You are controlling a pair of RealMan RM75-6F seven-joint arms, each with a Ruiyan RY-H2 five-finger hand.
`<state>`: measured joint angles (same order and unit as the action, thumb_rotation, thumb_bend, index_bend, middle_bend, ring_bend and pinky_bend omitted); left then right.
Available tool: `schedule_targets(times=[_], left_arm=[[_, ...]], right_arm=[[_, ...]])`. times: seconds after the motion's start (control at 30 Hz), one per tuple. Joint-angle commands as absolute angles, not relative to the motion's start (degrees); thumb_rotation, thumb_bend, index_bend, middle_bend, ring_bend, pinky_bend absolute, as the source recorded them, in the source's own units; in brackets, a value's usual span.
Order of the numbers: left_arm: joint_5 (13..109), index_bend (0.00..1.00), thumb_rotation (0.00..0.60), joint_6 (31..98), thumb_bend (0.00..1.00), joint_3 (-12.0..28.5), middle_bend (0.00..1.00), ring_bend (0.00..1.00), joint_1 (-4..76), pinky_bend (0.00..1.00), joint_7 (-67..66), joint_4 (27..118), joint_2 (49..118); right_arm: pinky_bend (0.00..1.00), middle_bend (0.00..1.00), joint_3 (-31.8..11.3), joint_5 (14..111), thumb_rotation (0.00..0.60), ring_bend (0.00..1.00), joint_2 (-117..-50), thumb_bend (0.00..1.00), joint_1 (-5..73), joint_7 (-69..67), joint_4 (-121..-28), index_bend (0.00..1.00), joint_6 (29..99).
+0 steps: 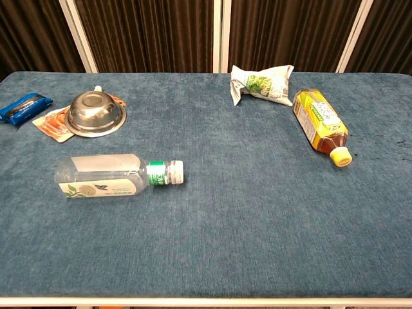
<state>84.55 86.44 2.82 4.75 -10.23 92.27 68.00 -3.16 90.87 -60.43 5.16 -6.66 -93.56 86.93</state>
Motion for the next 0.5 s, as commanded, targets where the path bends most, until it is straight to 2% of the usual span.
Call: schedule_targets(times=[0.03, 0.37, 0.5], left_arm=[[83.98, 0.08, 0.6, 86.11, 0.15, 2.69, 0.0, 0.0, 4.57, 0.0, -10.23, 92.3, 68.16], [84.0, 0.08, 0.6, 85.66, 0.15, 2.41, 0.0, 0.0, 4.56, 0.0, -10.56, 92.79, 67.98], [85.83, 0.08, 0.6, 83.13, 0.15, 2.94, 0.0, 0.0, 7.09, 0.0, -9.34, 93.68, 67.13]], right_arm=[[0.0, 0.0, -2.9, 90.68, 0.6, 0.0, -60.65, 0.25, 6.0, -6.91, -93.33, 0.0, 85.21], [0.0, 0.0, -3.28, 91.22, 0.6, 0.0, -60.35, 0.25, 6.48, -7.68, -93.15, 0.0, 85.66], [0.0, 0.0, -3.75, 91.19, 0.6, 0.0, -59.79, 0.25, 6.17, -7.81, -93.12, 0.0, 86.9]])
